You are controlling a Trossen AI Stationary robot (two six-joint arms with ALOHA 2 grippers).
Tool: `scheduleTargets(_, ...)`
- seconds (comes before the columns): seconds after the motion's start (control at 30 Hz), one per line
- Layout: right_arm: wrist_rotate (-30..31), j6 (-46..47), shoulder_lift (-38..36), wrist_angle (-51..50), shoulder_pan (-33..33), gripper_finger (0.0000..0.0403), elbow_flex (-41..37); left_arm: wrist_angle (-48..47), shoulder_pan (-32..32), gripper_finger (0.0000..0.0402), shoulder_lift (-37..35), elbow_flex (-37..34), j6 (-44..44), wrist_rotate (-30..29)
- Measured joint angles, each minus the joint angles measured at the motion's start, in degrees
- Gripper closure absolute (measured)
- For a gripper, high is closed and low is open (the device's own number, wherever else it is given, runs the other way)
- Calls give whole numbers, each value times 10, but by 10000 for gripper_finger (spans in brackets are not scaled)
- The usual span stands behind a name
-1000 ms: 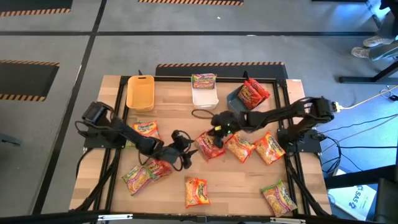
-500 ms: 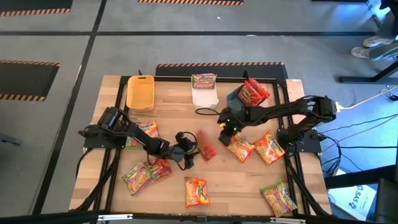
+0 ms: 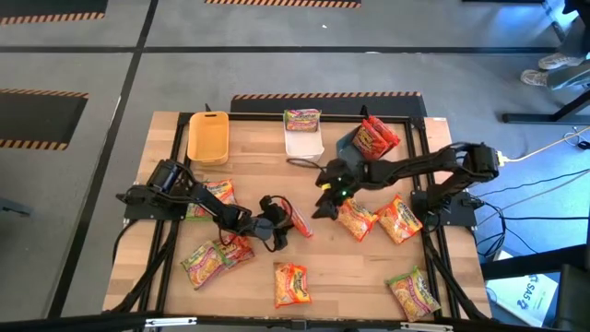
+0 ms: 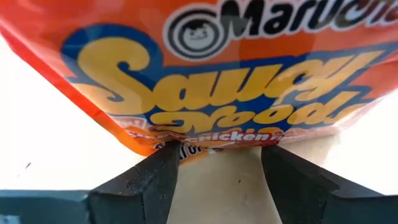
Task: Sort Maruchan noodles
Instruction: Put the red noodle pack into the blue bin
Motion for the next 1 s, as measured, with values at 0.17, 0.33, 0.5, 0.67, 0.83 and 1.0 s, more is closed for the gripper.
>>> scheduleTargets(0.17, 91, 3, 0, 2, 45, 87, 39, 0, 0, 179, 0, 0, 0, 0)
scheduleTargets(0.33, 243, 3, 5, -64, 90, 88, 85, 0, 0, 179, 0, 0, 0, 1)
scheduleTargets(0.5, 327, 4, 51, -124, 129, 89, 148, 2, -1, 179, 0, 0, -1, 2)
scheduleTargets(0.67, 374, -2, 115, -196, 155, 89, 232, 5, -3, 179, 1, 2, -1, 2)
scheduleTargets(0.83, 395, -2, 178, -260, 158, 89, 297, 5, -4, 179, 1, 2, -1, 3)
scheduleTargets(1.0, 380, -2, 206, -283, 159, 89, 307, 3, -6, 179, 1, 2, 0, 0)
